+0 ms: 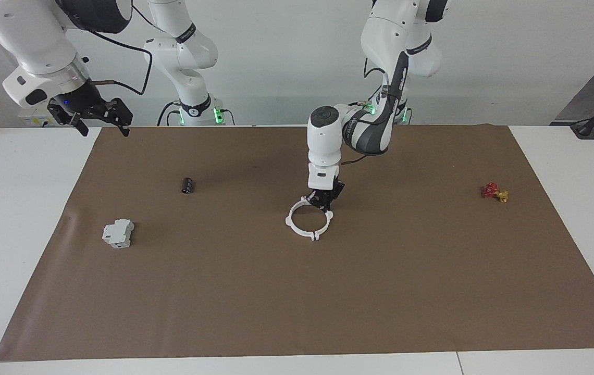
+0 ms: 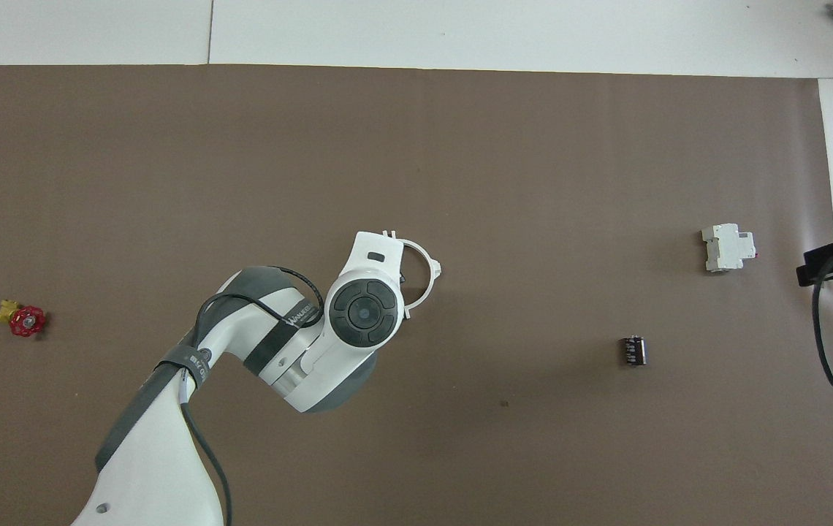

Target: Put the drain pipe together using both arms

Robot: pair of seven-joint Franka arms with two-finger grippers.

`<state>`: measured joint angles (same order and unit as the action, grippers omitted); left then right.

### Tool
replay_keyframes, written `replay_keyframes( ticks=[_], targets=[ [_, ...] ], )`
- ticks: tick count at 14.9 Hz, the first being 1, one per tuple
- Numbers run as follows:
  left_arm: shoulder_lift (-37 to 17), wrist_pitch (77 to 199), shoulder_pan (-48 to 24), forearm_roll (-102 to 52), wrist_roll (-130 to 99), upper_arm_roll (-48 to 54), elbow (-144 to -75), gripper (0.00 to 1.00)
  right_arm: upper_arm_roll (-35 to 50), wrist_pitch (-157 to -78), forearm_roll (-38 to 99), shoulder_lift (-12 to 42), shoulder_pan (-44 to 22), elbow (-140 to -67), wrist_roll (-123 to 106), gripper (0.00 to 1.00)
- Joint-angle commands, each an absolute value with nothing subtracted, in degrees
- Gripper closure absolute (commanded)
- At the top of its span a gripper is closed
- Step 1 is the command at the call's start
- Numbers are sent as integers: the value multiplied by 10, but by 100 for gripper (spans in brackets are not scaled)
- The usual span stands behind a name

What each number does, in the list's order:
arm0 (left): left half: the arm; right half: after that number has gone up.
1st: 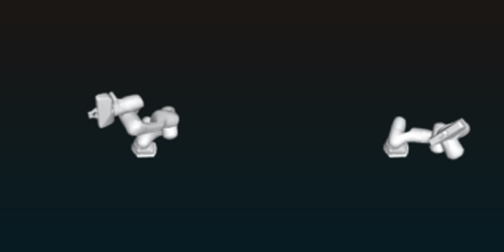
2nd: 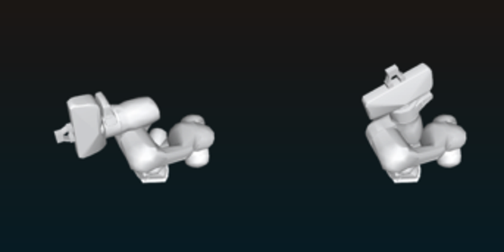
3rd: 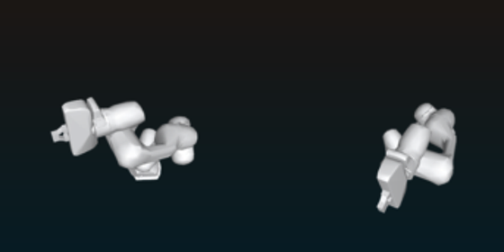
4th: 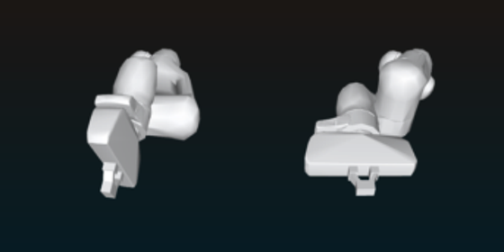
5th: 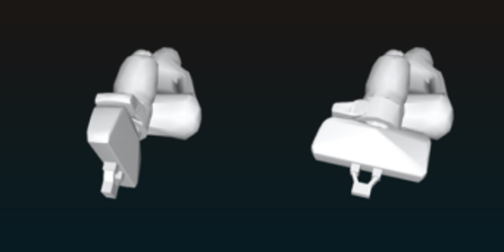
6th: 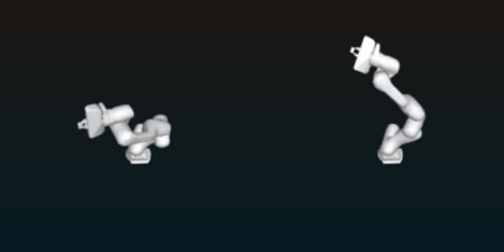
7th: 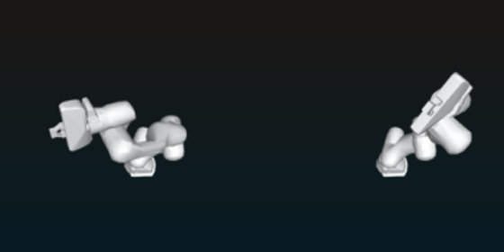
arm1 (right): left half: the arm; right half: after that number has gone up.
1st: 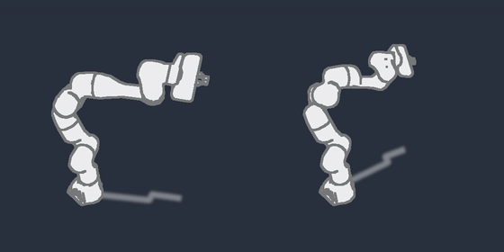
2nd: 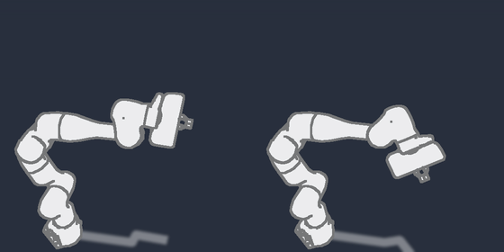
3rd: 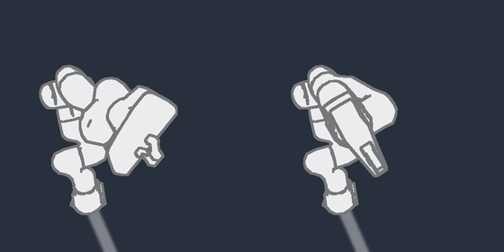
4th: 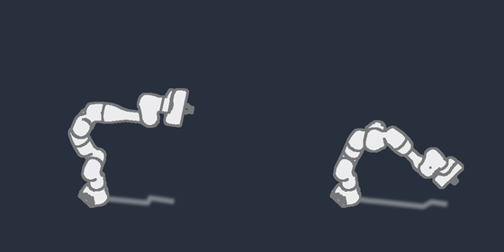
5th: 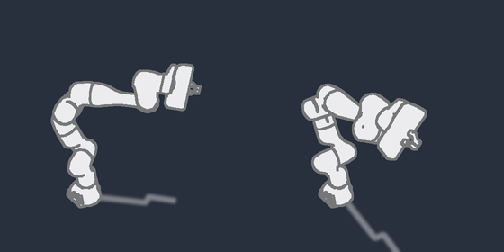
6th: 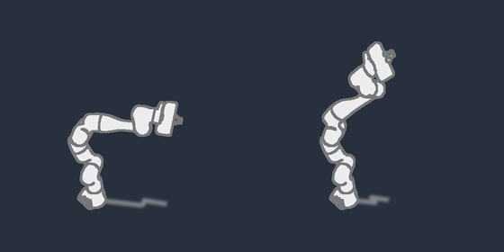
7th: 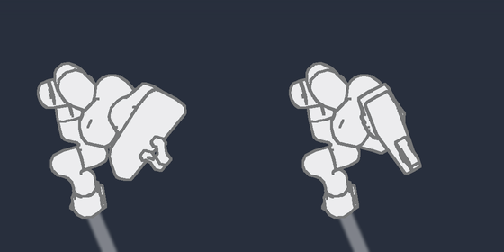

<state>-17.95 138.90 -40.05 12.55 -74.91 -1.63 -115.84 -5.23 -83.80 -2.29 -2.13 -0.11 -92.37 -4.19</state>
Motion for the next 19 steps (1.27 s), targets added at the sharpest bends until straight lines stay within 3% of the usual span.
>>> replay_keyframes(
  ticks=[1, 4, 5, 6, 19],
  targets=[
    [-197, 1393, -401, 141, -761, -19, -1145, 100, -52, -846, -13, -28, 1, -929, -33, 0],
    [-198, 1393, -400, 141, -760, -19, -1145, 100, -52, -846, -13, -28, 1, -929, -33, 0],
    [-198, 1392, -399, 141, -760, -19, -1145, 65, -52, -846, -13, -28, 1, -929, -33, 0],
    [-198, 1392, -399, 147, -760, -19, -1146, 1, -52, -846, -13, -28, 1, -929, -33, 0],
    [-198, 1395, -400, 158, -756, -18, -1149, 0, -52, -846, -13, -28, 1, -929, -33, 0]
  ],
)
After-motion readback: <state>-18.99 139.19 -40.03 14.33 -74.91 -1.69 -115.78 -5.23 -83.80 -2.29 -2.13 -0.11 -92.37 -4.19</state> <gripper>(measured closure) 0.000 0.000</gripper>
